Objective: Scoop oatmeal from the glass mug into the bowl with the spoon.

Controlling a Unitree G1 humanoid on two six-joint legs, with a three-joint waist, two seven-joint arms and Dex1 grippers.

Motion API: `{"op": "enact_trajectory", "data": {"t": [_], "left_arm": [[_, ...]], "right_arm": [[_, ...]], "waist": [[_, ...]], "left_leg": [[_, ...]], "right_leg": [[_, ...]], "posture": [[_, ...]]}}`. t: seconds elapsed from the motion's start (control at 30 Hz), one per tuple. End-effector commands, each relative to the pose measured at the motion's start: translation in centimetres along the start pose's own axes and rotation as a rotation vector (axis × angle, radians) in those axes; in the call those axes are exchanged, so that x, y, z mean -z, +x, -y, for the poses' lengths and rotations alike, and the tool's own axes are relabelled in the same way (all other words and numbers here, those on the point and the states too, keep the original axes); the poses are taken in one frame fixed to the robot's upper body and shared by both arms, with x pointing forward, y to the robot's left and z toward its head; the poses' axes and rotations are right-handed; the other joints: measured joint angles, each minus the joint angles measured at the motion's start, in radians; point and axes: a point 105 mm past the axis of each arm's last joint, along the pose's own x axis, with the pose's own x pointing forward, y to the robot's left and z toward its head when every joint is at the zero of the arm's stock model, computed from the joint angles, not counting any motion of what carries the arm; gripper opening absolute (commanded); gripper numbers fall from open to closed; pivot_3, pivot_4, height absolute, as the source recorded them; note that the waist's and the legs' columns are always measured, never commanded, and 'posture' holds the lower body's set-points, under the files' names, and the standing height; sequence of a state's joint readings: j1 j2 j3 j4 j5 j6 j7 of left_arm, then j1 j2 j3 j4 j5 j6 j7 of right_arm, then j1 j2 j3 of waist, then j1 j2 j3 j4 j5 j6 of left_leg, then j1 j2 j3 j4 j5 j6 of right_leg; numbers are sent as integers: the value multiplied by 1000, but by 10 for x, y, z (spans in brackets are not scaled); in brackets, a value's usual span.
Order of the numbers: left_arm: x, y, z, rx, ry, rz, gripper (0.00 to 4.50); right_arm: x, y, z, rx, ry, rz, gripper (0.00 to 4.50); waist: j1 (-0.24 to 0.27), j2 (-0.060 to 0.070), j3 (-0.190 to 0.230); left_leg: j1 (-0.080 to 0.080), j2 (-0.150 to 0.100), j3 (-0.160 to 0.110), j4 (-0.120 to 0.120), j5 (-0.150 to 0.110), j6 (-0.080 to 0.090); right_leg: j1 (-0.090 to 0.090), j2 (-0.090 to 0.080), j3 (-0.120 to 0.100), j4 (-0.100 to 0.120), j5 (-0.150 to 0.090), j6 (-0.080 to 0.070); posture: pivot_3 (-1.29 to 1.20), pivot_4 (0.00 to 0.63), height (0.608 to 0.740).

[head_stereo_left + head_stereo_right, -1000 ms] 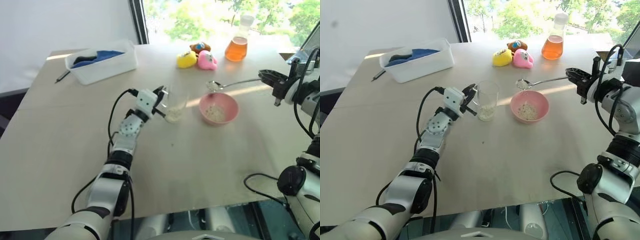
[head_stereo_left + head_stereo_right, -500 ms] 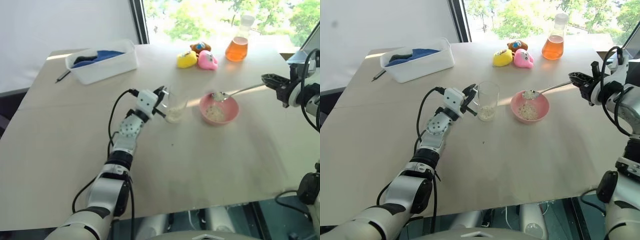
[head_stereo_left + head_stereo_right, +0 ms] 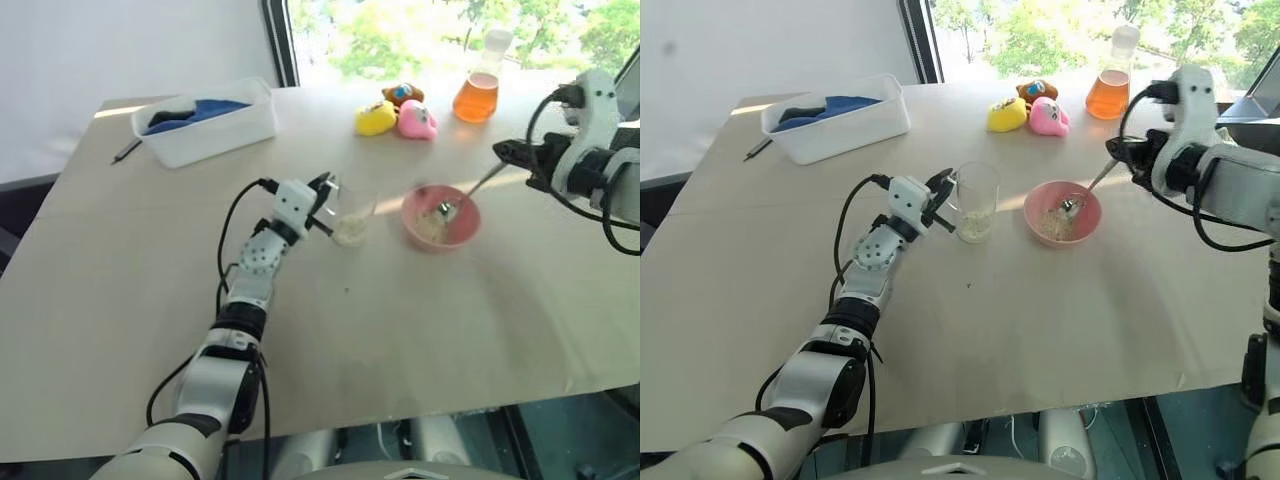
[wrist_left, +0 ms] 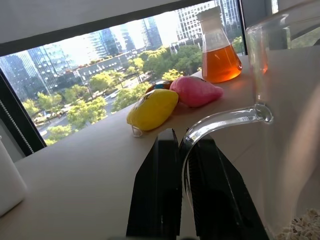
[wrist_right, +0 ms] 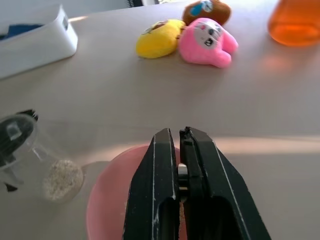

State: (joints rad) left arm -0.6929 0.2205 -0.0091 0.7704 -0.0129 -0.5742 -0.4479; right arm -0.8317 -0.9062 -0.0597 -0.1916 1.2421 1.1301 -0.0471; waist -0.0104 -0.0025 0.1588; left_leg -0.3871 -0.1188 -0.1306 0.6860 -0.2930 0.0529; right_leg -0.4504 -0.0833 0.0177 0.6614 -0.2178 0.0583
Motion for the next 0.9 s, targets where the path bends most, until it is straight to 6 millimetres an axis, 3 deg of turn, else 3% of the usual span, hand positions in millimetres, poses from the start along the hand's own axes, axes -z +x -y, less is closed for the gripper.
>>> {"op": "enact_trajectory", "data": {"t": [0.03,0.13,0.23,0.33,0.4,0.5,0.6,0.9], "left_arm": [[-14,3,-3,-10,-2,58,96],[-15,2,1,7,-23,60,96],[-19,-1,4,21,-3,79,96],[-19,-5,7,38,-43,75,96],[-20,-8,8,42,-46,76,96],[-21,-10,9,39,-48,77,96],[-22,-11,12,45,-60,86,96],[-23,-13,13,58,-111,80,96]], "right_arm": [[-21,-8,-19,-54,-244,46,0],[-22,-8,-24,-77,-389,25,0],[-20,-8,-25,-102,-424,13,0],[-29,-7,-15,-112,-311,56,0],[-48,-8,-12,-129,-201,134,0],[-78,-9,-23,-221,-17,251,0],[-93,-8,-39,-327,111,297,0],[-80,-8,-64,-454,133,209,0]], "waist": [[2,0,0],[6,-1,0],[7,-1,0],[6,-1,0],[4,-1,1],[4,-1,1],[4,-1,1],[8,-1,0]], "left_leg": [[-1,0,-1,0,0,0],[-1,0,-1,1,0,0],[-1,-1,-1,0,0,0],[-1,0,-1,0,0,0],[-1,-1,0,0,0,0],[0,-1,-1,0,0,0],[0,0,-1,0,0,0],[-2,-1,-2,1,0,0]], "right_leg": [[0,0,-1,0,0,0],[0,0,-2,-1,0,0],[0,0,-1,-2,0,0],[0,0,-1,-1,0,0],[0,-1,-1,-1,0,0],[0,0,0,0,1,0],[0,0,-1,0,1,-1],[0,-1,-2,-1,1,-1]], "posture": [[0,150,740],[0,150,740],[0,150,740],[0,150,740],[0,150,740],[0,150,740],[0,150,740],[0,150,740]]}}
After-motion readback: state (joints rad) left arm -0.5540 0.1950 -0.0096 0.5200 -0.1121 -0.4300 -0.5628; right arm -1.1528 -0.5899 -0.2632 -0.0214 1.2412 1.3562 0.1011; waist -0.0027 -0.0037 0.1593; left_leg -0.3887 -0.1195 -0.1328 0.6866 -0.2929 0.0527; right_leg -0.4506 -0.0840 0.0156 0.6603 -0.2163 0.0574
